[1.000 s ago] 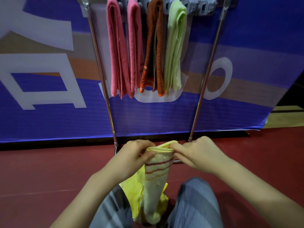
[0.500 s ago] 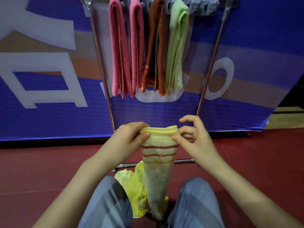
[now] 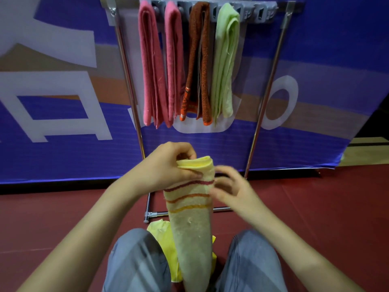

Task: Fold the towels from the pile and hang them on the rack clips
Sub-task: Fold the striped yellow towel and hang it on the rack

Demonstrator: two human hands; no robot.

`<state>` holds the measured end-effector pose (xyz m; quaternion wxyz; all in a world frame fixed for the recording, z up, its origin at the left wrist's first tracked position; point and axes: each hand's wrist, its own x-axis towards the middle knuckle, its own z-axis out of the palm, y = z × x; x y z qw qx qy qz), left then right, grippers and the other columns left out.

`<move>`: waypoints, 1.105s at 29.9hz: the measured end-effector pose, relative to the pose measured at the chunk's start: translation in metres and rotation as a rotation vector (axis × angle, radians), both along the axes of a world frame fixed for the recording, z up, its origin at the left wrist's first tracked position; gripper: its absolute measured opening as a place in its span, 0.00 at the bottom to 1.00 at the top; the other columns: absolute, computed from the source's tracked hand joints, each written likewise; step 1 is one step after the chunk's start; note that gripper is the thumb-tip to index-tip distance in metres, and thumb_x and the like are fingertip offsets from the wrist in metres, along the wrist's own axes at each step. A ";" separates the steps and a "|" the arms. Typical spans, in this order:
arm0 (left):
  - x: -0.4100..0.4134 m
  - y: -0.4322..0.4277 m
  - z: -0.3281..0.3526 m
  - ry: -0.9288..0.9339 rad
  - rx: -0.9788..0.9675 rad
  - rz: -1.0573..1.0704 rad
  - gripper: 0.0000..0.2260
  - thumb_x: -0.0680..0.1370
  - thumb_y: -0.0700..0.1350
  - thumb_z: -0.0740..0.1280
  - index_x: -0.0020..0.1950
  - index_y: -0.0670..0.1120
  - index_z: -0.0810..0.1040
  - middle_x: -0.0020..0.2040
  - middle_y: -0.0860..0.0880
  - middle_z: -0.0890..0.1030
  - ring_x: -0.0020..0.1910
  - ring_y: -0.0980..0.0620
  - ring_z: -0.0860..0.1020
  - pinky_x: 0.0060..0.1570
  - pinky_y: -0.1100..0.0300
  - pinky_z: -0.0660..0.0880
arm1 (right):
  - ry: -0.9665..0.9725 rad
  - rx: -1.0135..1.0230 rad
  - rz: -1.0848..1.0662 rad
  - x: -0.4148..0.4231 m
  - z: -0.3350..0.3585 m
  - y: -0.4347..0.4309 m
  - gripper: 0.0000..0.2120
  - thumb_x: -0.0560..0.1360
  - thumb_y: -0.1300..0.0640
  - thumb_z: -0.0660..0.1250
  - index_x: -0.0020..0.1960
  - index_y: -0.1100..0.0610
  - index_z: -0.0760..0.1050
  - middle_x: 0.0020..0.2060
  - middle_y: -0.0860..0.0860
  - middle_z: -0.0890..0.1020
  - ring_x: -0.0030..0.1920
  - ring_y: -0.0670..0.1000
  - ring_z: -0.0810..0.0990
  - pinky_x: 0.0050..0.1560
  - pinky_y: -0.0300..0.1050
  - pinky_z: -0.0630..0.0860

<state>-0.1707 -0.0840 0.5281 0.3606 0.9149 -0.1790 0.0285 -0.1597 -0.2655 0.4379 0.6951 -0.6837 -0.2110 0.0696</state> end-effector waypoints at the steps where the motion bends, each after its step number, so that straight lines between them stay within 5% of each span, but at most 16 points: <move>1: -0.001 0.001 0.001 -0.007 -0.035 0.010 0.09 0.68 0.43 0.73 0.37 0.46 0.73 0.31 0.54 0.72 0.30 0.60 0.69 0.31 0.70 0.67 | 0.015 -0.078 0.036 0.000 -0.010 0.000 0.17 0.65 0.62 0.68 0.51 0.49 0.71 0.39 0.44 0.81 0.41 0.36 0.79 0.46 0.31 0.74; 4: -0.001 0.003 0.001 -0.033 -0.076 0.045 0.09 0.67 0.42 0.73 0.36 0.47 0.73 0.30 0.55 0.72 0.29 0.61 0.70 0.30 0.71 0.67 | 0.045 -0.264 0.091 0.000 -0.033 0.005 0.12 0.65 0.57 0.65 0.48 0.49 0.74 0.45 0.46 0.81 0.43 0.33 0.78 0.51 0.31 0.73; 7: -0.002 0.009 -0.002 -0.042 -0.046 0.086 0.09 0.68 0.42 0.73 0.38 0.47 0.72 0.32 0.54 0.73 0.30 0.59 0.70 0.31 0.70 0.68 | 0.092 -0.203 0.089 0.000 -0.045 0.011 0.07 0.67 0.57 0.63 0.44 0.55 0.75 0.39 0.44 0.80 0.39 0.33 0.77 0.47 0.31 0.72; 14: -0.005 0.040 -0.018 0.102 0.144 0.240 0.23 0.70 0.46 0.70 0.60 0.54 0.63 0.44 0.47 0.76 0.44 0.47 0.78 0.45 0.46 0.78 | 0.097 -0.153 0.203 -0.004 -0.030 0.008 0.01 0.70 0.57 0.62 0.41 0.54 0.72 0.32 0.43 0.77 0.35 0.35 0.74 0.37 0.29 0.69; 16: -0.005 0.041 -0.025 0.138 0.165 0.222 0.27 0.71 0.48 0.70 0.66 0.53 0.61 0.51 0.48 0.76 0.50 0.47 0.76 0.53 0.48 0.76 | 0.066 -0.178 0.240 -0.004 -0.020 0.007 0.01 0.70 0.56 0.63 0.41 0.52 0.73 0.32 0.42 0.77 0.34 0.35 0.73 0.37 0.29 0.68; 18: -0.006 0.032 -0.032 0.147 0.136 0.124 0.25 0.73 0.51 0.67 0.67 0.53 0.64 0.60 0.52 0.71 0.58 0.54 0.71 0.60 0.61 0.69 | 0.033 -0.192 0.271 -0.004 -0.009 0.008 0.01 0.70 0.54 0.64 0.41 0.51 0.74 0.32 0.41 0.77 0.34 0.36 0.73 0.37 0.29 0.68; 21: -0.010 0.009 -0.039 0.182 0.017 -0.096 0.16 0.75 0.54 0.63 0.61 0.49 0.74 0.60 0.53 0.73 0.59 0.61 0.71 0.58 0.74 0.64 | 0.007 -0.185 0.298 -0.004 0.008 0.010 0.05 0.70 0.54 0.64 0.45 0.54 0.74 0.34 0.43 0.73 0.33 0.36 0.70 0.35 0.28 0.65; 25: -0.013 -0.004 -0.045 0.243 -0.201 -0.169 0.18 0.67 0.63 0.60 0.44 0.51 0.77 0.41 0.47 0.78 0.39 0.58 0.73 0.42 0.64 0.70 | 0.035 -0.176 0.348 -0.005 0.019 0.005 0.04 0.70 0.58 0.63 0.43 0.58 0.74 0.26 0.38 0.72 0.30 0.36 0.68 0.32 0.27 0.63; 28: -0.010 -0.005 -0.047 0.253 -0.234 -0.212 0.14 0.65 0.62 0.63 0.35 0.52 0.74 0.36 0.50 0.75 0.35 0.58 0.70 0.36 0.64 0.68 | 0.071 -0.183 0.353 -0.008 0.019 -0.003 0.01 0.69 0.57 0.65 0.39 0.53 0.74 0.29 0.40 0.73 0.33 0.37 0.69 0.34 0.29 0.64; 33: -0.007 -0.007 -0.042 0.246 -0.194 -0.283 0.14 0.66 0.61 0.65 0.31 0.51 0.72 0.31 0.51 0.69 0.31 0.57 0.66 0.33 0.62 0.65 | 0.183 -0.195 0.382 -0.011 0.009 -0.012 0.11 0.75 0.69 0.61 0.38 0.55 0.71 0.24 0.38 0.76 0.28 0.34 0.73 0.33 0.26 0.67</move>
